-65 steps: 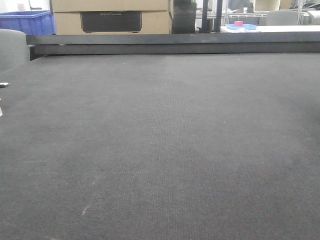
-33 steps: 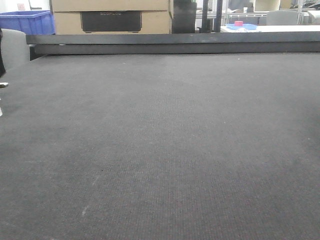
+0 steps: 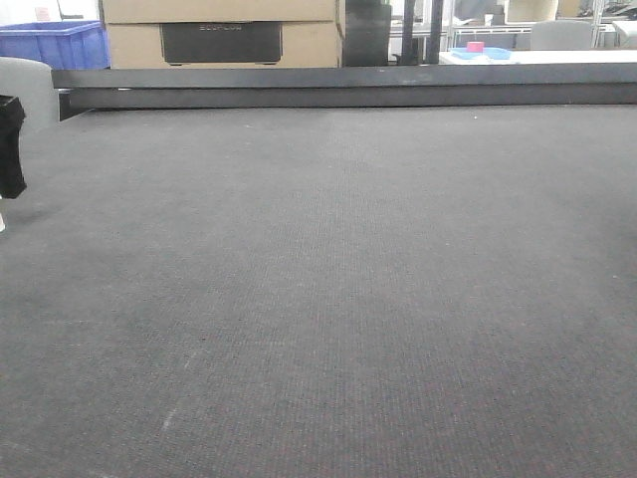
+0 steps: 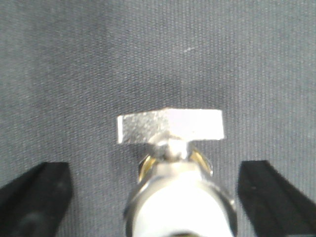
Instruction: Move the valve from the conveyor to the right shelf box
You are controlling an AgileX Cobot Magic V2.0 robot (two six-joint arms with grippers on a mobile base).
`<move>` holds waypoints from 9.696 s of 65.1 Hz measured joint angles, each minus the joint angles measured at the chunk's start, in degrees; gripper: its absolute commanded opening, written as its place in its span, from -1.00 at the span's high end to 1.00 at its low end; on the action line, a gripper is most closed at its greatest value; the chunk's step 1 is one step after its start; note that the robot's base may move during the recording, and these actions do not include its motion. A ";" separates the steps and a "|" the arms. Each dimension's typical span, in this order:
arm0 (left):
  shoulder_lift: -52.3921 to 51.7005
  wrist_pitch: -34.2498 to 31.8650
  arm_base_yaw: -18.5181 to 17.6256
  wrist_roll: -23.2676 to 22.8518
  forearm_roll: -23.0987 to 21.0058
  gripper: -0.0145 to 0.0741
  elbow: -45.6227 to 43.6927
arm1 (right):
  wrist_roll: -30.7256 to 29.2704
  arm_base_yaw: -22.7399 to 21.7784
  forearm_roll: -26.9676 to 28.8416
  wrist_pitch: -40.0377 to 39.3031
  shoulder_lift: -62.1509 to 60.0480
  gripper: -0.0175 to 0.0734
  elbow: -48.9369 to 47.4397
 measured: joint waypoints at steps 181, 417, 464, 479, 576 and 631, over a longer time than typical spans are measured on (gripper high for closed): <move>-81.79 -33.73 -7.86 0.17 -1.84 0.92 46.16 | -0.14 0.00 0.10 -21.92 -34.44 0.95 10.14; -81.79 -33.41 -7.86 0.17 -1.74 0.92 46.16 | -0.14 0.00 0.10 -21.92 -34.53 0.95 10.14; -81.79 -33.33 -7.86 0.17 -1.74 0.92 46.16 | -0.14 0.00 0.10 -21.92 -34.53 0.95 10.14; -81.79 -33.33 -7.86 0.17 -1.74 0.92 46.16 | -0.14 0.00 0.10 -21.92 -34.53 0.95 10.14; -81.79 -33.33 -7.86 0.14 -1.74 0.92 46.16 | -0.14 0.00 0.10 -21.92 -34.53 0.95 10.14; -81.79 -33.33 -7.86 0.14 -1.74 0.92 46.16 | -0.14 0.00 0.10 -21.92 -34.53 0.95 10.14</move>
